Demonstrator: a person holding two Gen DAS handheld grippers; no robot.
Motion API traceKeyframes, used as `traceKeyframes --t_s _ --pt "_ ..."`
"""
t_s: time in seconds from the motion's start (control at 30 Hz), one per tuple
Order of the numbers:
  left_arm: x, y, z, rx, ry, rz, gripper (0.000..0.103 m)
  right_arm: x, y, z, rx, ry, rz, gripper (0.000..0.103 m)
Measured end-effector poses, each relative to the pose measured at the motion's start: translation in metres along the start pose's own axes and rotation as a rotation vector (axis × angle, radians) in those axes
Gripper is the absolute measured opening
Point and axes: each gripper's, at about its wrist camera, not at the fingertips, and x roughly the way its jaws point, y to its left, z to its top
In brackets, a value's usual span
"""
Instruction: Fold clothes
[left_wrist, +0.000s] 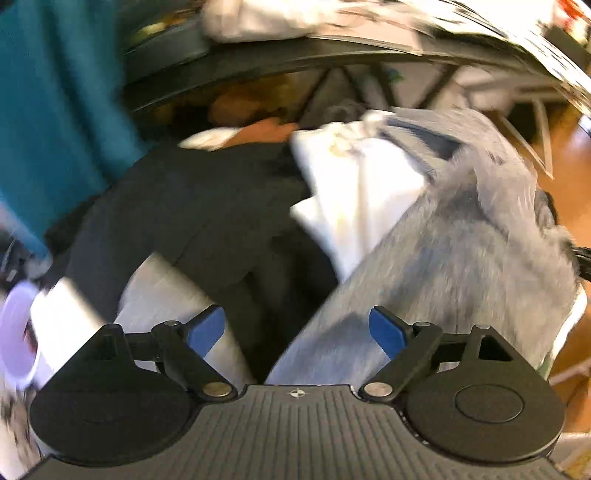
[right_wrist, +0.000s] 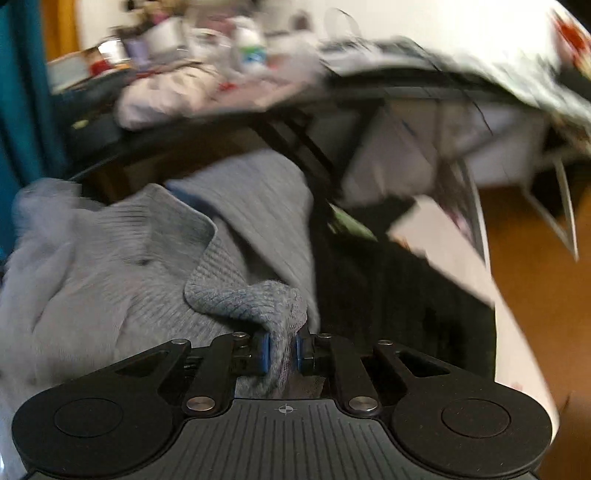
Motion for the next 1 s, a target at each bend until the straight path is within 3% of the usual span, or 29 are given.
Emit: traceKeyframes --t_s 0.13,0.2,0.23,0.27,0.47,0.53,0.63,0.73,0.8,0.83,0.87,1.0 --pt "0.018 -0.027 0.024 0.107 -0.008 -0.085 0.087 0.009 -0.003 -0.003 0.028 0.014 -0.003 0.011" --pt "0.013 -0.041 0.025 0.148 -0.077 -0.060 0.051 0.010 -0.004 -0.003 0.029 0.015 -0.002 0.011" --pt "0.008 -0.048 0.023 0.156 -0.089 -0.044 0.018 0.011 -0.004 -0.004 0.029 0.016 -0.001 0.012" --pt "0.003 -0.055 0.022 0.164 -0.101 -0.027 0.008 0.011 -0.005 -0.004 0.030 0.016 -0.001 0.012" --pt "-0.033 -0.059 -0.006 0.094 -0.172 0.048 0.002 -0.001 0.006 0.012 -0.009 -0.012 -0.009 0.011" --pt "-0.049 -0.050 -0.016 0.030 -0.200 0.097 0.001 -0.006 0.012 0.025 -0.013 -0.036 -0.010 0.011" --pt "-0.069 -0.030 -0.024 -0.058 -0.194 0.171 0.001 -0.018 0.028 0.053 -0.027 -0.124 0.011 0.011" --pt "-0.070 -0.009 -0.022 -0.088 -0.178 0.226 0.007 -0.033 0.053 0.080 -0.113 -0.216 0.083 0.011" --pt "-0.066 -0.002 -0.019 -0.094 -0.183 0.201 0.036 -0.039 0.067 0.092 -0.184 -0.262 0.118 0.011" --pt "-0.062 0.001 -0.018 -0.102 -0.185 0.173 0.075 -0.041 0.071 0.097 -0.195 -0.274 0.131 0.011" --pt "-0.059 0.002 -0.017 -0.108 -0.188 0.146 0.093 -0.043 0.069 0.101 -0.173 -0.269 0.138 0.011" --pt "-0.037 -0.022 -0.013 0.018 -0.175 0.123 0.096 -0.050 0.046 0.098 -0.069 -0.214 0.119 0.011"
